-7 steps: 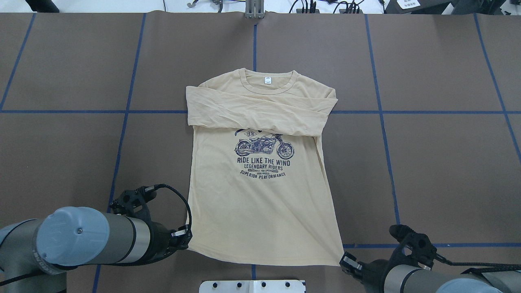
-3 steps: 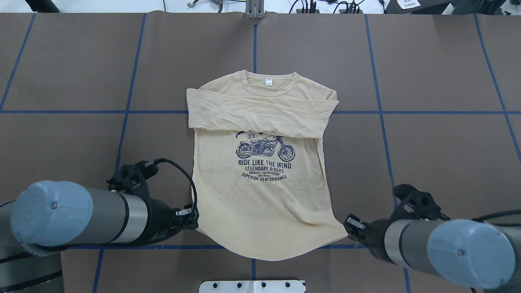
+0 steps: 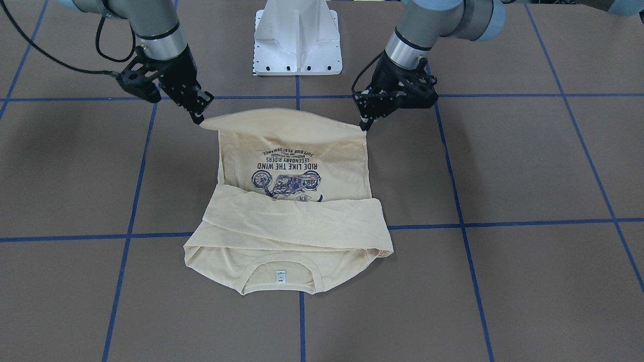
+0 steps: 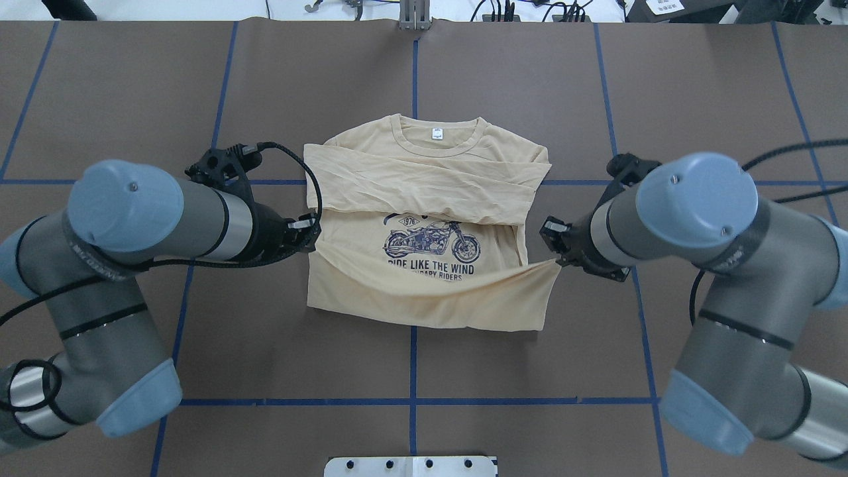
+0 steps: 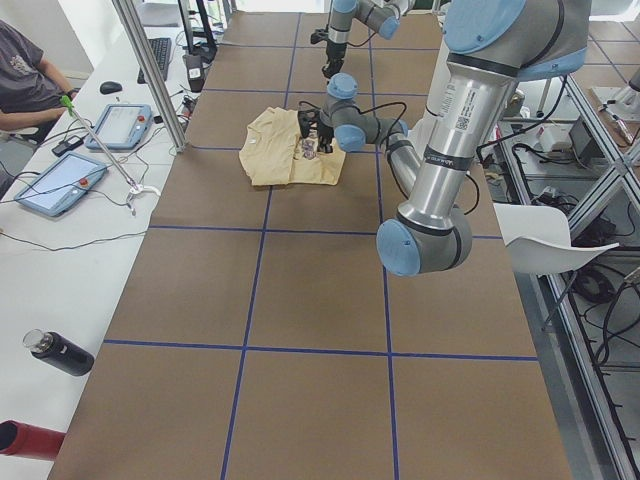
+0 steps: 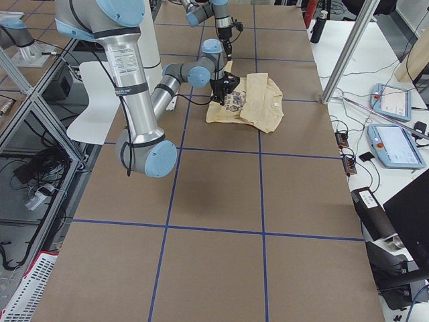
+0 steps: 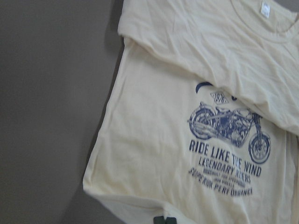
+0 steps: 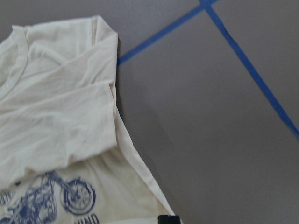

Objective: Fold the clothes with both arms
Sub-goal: 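Lift the hem with both grippers and fold it toward the collar, then lower the hem onto the collar and open both grippers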

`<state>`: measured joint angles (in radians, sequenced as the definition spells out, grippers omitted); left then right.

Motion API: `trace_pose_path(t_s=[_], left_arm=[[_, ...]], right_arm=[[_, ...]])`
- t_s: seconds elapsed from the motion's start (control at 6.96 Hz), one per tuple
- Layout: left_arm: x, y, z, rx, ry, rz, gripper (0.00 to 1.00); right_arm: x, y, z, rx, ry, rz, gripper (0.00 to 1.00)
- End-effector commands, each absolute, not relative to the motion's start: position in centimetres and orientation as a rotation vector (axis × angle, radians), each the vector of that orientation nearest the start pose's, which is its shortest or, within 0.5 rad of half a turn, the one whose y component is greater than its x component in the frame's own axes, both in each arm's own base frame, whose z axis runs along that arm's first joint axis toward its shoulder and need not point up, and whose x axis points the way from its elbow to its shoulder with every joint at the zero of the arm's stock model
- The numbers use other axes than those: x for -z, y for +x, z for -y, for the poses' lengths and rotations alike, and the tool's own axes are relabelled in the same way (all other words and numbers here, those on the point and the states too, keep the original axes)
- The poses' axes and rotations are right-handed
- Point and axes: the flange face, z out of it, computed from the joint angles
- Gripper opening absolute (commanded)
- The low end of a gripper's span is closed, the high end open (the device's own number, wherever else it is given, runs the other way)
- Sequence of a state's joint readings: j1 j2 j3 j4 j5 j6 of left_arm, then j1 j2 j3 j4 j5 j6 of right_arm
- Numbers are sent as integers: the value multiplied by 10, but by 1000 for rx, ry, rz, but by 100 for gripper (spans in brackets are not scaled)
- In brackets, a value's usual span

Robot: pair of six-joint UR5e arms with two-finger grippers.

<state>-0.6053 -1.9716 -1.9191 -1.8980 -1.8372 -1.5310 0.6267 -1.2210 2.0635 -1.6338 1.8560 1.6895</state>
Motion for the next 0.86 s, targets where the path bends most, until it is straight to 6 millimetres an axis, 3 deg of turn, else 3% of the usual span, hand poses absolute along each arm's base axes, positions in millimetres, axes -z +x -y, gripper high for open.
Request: trace_pose_path(t_s=[0.0,0.14,0.29,0.43,0.72], left_arm=[[-266,398,493,414,200,-1102,0],[-266,408,520,433,217,-1116,0],[-264,418,546,454,224,-1112,0],[-275,432,573,467,230,-1101,0],[-327,455,608,476,254,-1110,0]], right_arm=[[-286,-369,498,-579,-24,758,0],[-288,-392,537,-562,-19,718,0],[-297,-413,564,-550,-27,671,0],[-306,-420,588,-540,-5,681,0],[-316,-464,635,-535,-3,669,0]])
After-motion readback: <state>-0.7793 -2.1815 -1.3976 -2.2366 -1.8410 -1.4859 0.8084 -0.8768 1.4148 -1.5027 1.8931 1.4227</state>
